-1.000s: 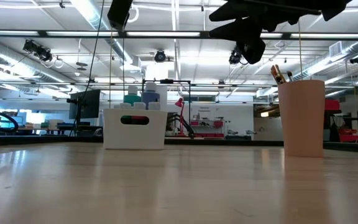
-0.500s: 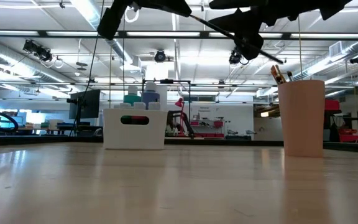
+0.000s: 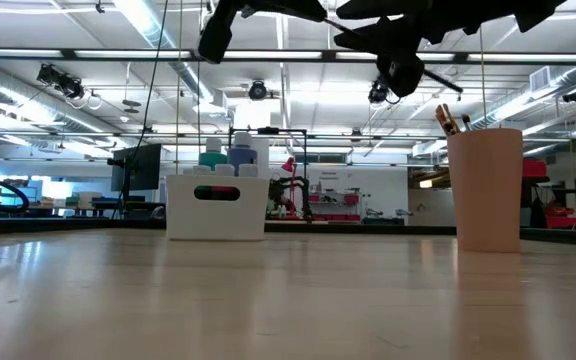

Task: Pick & Place Paint Supplies
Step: Put the gold paint brush into the orange cup

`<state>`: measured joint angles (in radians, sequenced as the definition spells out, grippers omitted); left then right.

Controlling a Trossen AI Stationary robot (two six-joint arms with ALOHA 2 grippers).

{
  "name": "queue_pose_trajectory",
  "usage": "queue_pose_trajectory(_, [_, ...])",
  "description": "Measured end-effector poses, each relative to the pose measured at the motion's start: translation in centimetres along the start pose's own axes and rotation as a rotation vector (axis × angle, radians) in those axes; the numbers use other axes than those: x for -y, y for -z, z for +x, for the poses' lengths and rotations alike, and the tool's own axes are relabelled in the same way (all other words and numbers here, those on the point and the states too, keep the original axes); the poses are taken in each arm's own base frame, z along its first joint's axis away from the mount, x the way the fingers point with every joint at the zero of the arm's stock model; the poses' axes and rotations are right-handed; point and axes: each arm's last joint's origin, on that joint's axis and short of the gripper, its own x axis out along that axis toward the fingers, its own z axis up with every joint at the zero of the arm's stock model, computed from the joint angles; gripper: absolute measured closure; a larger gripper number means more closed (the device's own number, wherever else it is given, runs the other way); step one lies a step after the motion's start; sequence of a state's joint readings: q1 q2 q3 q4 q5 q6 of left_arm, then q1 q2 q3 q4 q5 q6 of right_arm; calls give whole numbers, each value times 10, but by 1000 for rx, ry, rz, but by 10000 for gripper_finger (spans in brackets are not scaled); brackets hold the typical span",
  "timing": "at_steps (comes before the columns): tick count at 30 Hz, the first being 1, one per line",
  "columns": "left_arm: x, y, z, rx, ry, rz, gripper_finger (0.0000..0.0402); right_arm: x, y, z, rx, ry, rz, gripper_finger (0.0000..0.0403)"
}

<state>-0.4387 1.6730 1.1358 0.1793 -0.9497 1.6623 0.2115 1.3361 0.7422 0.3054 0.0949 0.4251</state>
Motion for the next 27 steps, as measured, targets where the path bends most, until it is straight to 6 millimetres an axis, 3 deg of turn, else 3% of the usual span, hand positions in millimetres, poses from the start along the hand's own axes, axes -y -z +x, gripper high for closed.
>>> queue_pose_trajectory(4, [0, 0, 0, -1, 1, 3, 399, 1, 0, 0, 3, 22, -22, 296])
queue_pose_trajectory(11, [0, 0, 0, 0, 2, -25, 393, 4, -1, 0, 3, 32, -98, 388])
queue_pose_trajectory(20, [0, 0, 0, 3, 3, -145, 372, 3, 1, 0, -19, 10, -156, 394])
queue_pose_trajectory(27, [-4, -7, -10, 10, -29, -324, 361, 4, -4, -13, -2, 125, -166, 393])
